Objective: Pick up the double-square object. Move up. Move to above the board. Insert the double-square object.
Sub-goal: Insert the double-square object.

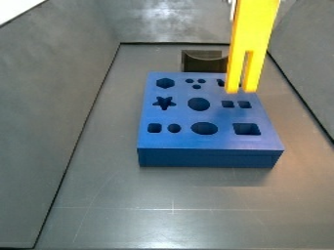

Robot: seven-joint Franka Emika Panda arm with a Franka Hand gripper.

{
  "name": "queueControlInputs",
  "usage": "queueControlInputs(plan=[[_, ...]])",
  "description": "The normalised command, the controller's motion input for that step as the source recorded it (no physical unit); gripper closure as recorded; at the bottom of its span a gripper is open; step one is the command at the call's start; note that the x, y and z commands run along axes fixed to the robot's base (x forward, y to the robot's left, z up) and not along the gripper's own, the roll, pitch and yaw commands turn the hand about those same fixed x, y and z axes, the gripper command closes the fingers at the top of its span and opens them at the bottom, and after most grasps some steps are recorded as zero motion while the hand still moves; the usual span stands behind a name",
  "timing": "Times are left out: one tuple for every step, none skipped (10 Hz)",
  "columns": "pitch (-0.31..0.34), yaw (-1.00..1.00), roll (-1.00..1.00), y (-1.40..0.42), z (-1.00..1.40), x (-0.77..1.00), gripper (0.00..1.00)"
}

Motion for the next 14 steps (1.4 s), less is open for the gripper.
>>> queueControlInputs(plan=[[0.000,0.00,0.01,-0.05,-0.11,0.38,1.00],[0.000,0.00,0.00,0.00,0.00,0.07,1.00],[0.003,0.00,0.01,0.00,-0.01,0.00,1.00],[0.004,0.00,0.11,0.00,-0.20,-0.04,1.00],[0.000,0.00,0.00,0.00,-0.02,0.00,1.00],[0.000,0.00,0.01,0.00,-0.11,0.00,1.00],[0.000,0.00,0.03,-0.02,-0.17,0.00,1.00],[-0.001,0.00,0.06,-0.09,-0.23,0.00,1.00],[-0.003,0.00,0.07,-0.10,-0.24,0.00,1.00],[-0.007,0.00,0.07,-0.09,-0.25,0.00,1.00],[-0.010,0.00,0.06,-0.08,-0.25,0.00,1.00],[0.000,0.01,0.07,-0.03,-0.25,0.00,1.00],[0.000,0.02,0.10,0.00,-0.30,-0.03,1.00],[0.000,0.00,0.15,0.14,-0.30,-0.09,1.00]])
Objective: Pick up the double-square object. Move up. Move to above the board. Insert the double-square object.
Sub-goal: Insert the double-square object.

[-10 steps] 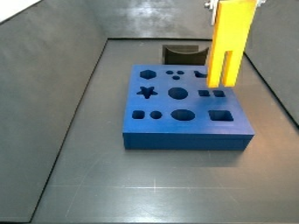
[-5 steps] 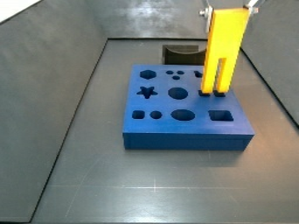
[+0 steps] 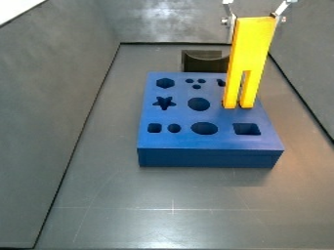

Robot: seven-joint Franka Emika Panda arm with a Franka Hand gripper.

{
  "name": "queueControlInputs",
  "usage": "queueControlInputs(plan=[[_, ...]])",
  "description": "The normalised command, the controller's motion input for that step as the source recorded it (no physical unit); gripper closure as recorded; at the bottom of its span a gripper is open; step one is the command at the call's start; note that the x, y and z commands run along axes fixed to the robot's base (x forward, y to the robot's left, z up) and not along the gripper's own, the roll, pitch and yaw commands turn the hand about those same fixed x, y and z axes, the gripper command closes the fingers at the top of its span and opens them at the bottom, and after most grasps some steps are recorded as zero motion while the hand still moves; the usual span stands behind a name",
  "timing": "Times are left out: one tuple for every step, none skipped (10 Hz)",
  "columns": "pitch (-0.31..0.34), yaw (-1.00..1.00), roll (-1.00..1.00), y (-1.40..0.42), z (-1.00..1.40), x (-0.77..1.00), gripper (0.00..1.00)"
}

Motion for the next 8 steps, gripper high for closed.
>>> queueControlInputs(plan=[[0.000,0.02,0.13,0.17,-0.25,-0.03,1.00],[0.019,0.00,0.07,0.08,-0.17,0.04,1.00],[0.019,0.00,0.03,0.00,-0.10,0.13,1.00],[0.033,0.00,0.01,0.03,-0.07,0.18,1.00],[0.019,0.00,0.00,0.10,-0.01,0.14,1.00],[0.000,0.00,0.00,0.23,0.00,0.10,1.00],[0.000,0.04,0.00,0.30,0.00,0.08,1.00],[0.000,0.02,0.00,0.29,0.00,0.02,1.00]])
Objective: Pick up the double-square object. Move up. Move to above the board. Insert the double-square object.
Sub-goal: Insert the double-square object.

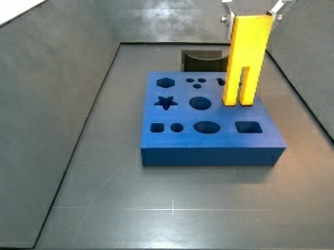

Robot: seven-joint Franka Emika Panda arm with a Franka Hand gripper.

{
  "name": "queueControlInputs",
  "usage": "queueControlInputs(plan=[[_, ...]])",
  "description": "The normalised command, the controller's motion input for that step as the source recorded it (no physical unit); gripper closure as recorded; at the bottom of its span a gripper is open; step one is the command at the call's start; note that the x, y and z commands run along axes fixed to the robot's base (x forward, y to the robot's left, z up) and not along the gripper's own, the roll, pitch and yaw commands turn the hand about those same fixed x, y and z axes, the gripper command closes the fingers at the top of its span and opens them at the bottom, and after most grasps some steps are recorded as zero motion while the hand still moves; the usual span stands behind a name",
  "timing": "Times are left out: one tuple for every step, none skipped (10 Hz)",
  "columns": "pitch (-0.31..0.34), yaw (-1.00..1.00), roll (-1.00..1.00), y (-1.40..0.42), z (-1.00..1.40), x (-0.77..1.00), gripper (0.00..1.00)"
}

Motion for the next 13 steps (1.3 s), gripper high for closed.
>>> queueControlInputs(plan=[[0.000,0.00,0.00,0.06,0.00,0.00,1.00],[-0.019,0.00,0.04,-0.03,-0.03,0.00,1.00],[-0.016,0.00,0.07,-0.08,-0.09,0.00,1.00],[-0.004,0.00,0.08,-0.10,-0.10,0.00,1.00],[-0.007,0.00,0.11,-0.17,-0.12,0.00,1.00],[-0.030,0.00,0.19,-0.27,-0.27,0.00,1.00],[-0.017,0.00,0.31,-0.33,-0.46,-0.01,1.00],[-0.009,0.00,0.40,-0.33,-0.58,0.00,1.00],[-0.019,0.00,0.41,-0.30,-0.55,0.00,1.00],[-0.020,0.01,0.41,-0.29,-0.55,0.00,1.00],[-0.091,-0.05,0.00,0.00,-0.06,-0.07,1.00],[-0.024,0.00,0.00,0.00,0.00,-0.01,1.00],[-0.004,0.00,0.00,0.00,0.00,0.00,1.00]])
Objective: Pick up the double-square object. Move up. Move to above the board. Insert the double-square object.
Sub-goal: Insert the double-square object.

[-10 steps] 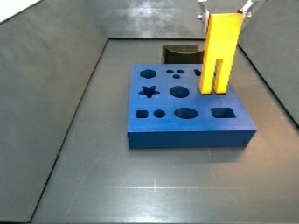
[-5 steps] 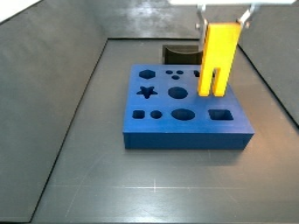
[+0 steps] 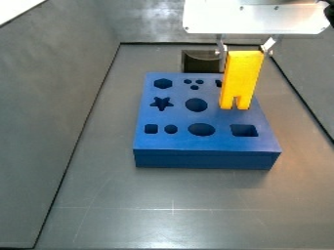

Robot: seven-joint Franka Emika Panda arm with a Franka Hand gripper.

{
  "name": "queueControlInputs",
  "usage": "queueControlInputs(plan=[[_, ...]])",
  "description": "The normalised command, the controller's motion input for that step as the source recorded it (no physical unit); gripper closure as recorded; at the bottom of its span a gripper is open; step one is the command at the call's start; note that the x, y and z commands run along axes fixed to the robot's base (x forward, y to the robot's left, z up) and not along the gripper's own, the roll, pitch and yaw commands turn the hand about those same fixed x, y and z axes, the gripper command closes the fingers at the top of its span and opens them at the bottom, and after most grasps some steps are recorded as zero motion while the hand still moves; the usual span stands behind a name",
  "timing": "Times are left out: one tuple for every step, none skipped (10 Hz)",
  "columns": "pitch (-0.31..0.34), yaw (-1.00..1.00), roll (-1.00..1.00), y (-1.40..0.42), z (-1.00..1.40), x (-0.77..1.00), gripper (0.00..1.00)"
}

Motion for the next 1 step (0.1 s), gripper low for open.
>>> queueControlInputs(plan=[[0.000,0.00,0.00,0.00,0.00,0.00,1.00]])
